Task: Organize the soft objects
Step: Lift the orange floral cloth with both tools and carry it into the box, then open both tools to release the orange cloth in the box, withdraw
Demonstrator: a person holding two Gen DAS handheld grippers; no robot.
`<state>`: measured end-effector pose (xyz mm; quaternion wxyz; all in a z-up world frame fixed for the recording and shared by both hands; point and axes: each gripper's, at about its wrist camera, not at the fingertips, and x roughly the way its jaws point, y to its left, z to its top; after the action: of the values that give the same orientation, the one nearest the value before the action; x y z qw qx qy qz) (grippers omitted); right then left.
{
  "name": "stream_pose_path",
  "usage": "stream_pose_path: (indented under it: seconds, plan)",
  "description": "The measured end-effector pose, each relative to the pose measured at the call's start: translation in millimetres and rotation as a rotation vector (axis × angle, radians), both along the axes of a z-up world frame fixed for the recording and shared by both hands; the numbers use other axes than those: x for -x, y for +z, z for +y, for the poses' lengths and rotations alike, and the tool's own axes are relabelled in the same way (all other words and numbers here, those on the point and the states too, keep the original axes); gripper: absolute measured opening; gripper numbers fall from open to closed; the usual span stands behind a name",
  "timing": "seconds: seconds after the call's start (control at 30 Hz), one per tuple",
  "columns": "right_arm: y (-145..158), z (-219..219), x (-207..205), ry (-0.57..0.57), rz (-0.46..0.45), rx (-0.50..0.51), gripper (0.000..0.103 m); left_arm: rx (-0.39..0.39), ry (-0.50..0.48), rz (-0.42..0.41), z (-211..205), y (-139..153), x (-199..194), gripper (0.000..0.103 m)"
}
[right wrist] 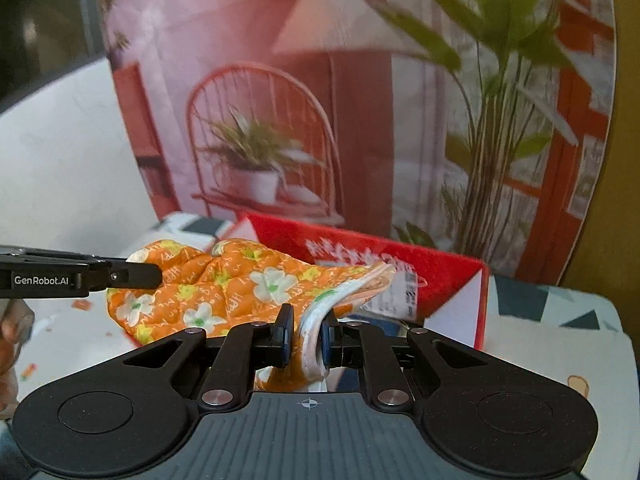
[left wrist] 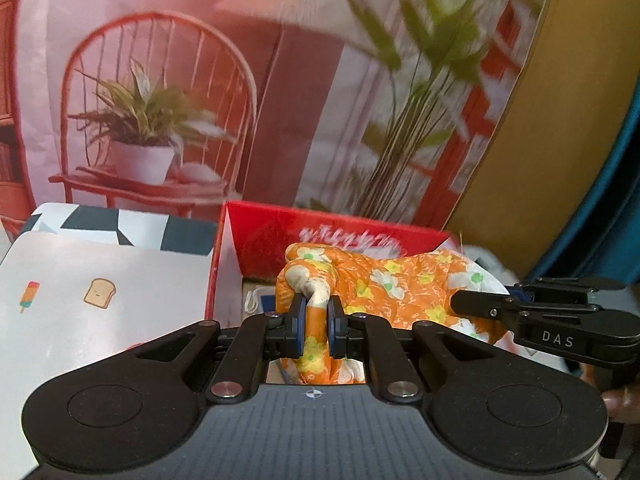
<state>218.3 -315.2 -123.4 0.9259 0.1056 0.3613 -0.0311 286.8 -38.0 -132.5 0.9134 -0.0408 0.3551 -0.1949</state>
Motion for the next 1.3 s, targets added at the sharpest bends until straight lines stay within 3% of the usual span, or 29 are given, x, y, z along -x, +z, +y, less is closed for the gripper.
stream_pose_path:
  seconds: [0.27, 0.37, 0.73, 0.93, 1.0, 1.07, 1.3]
  plan:
    - [-68, -7, -30, -0.042, 0.177, -0.045, 0.013, -0.121, -0.029, 0.13, -23, -42, -39, 0.012]
    - [-87, -9, -34, -0.064, 0.244, -0.111, 0.013, -0.176, -0.053, 0.157, -28, -52, -43, 0.012]
    - [-104, -4, -48, -0.094, 0.339, -0.149, 0.013, -0.24, -0.079, 0.227, -33, -68, -47, 0.012]
    - [-105, -4, -46, -0.113, 0.348, -0.125, 0.017, -0.228, -0.077, 0.215, -28, -63, -47, 0.017]
    - [-101, -3, -43, -0.124, 0.335, -0.093, 0.026, -0.206, -0.074, 0.207, -26, -58, -45, 0.038]
    - [-96, -3, -38, -0.134, 0.306, -0.09, 0.032, -0.191, -0.072, 0.175, -22, -52, -40, 0.044]
    - [-64, -1, -10, -0.135, 0.162, -0.03, 0.055, -0.151, -0.085, 0.089, -10, -21, -11, 0.044]
